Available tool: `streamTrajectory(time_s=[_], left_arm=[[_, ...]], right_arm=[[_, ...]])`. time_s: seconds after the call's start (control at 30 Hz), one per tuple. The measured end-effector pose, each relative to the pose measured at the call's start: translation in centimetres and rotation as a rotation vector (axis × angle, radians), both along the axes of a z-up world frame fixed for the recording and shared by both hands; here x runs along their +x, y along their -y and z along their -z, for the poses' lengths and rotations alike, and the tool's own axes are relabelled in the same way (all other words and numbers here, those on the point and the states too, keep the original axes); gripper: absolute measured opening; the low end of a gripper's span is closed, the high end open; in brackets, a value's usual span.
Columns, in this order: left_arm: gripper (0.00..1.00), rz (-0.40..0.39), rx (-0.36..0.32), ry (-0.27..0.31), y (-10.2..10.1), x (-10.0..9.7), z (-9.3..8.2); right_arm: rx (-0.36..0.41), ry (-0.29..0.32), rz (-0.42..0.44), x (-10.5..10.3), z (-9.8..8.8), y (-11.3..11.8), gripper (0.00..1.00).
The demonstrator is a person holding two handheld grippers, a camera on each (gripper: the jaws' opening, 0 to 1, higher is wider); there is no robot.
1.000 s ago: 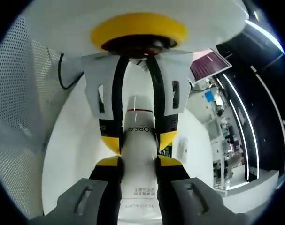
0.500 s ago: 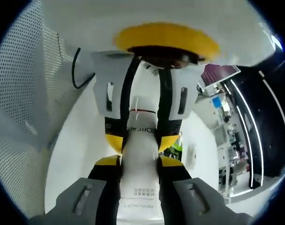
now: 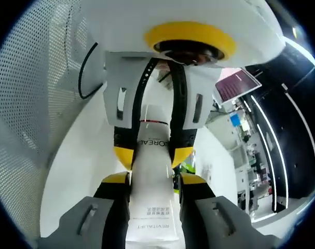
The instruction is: Arrange the skincare products in the storage area until every visible bottle or jar stands upright without overlapping.
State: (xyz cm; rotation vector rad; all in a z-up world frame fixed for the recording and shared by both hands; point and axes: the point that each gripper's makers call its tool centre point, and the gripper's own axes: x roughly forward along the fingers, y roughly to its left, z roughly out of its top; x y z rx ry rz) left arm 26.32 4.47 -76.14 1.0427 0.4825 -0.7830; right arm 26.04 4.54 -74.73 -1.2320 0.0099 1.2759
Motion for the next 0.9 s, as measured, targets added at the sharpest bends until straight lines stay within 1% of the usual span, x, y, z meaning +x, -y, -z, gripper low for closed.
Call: streamTrajectory(time_s=[0.17,0.27,0.37,0.47,0.57,0.63,0.77,0.9], left_arm=[[0.27,-0.011,-0.017,0.012,0.0,0.1,-0.5],[0.27,-0.017,-0.022,0.03,0.0,0.2,-1.2],[0.27,-0.024,-0.045,0.038,-0.2,0.4,-1.6],[0.27,-0.028,-0.052,0.04,-0.3,0.4,-1.7],[0.27,-0.028,-0.049,0.045,-0.3,0.4,-1.8],[0.27,-0.028,-0.052,0.047,-0.3,0.5,-1.8],[0.27,-0.039,-0.062,0.047,-0.3,0.5,-2.0],[0.27,-0.06,-0.074,0.046,-0.7,0.7,-2.1]], right_arm=[[0.055,-0.024,0.044,0.8,-0.8,0.3,0.46],[0.074,-0.021,0.051,1.1,-1.3,0.4,0.48],[0.097,-0.021,0.052,1.2,-1.9,0.5,0.48],[0.104,-0.017,0.049,1.2,-2.1,0.4,0.48],[0.097,0.006,0.03,1.1,-2.3,0.5,0.49],[0.099,0.006,0.028,1.2,-2.5,0.6,0.5],[0.1,0.011,0.034,1.4,-2.8,0.9,0.51],[0.093,0.019,0.043,1.7,-2.9,1.3,0.49]])
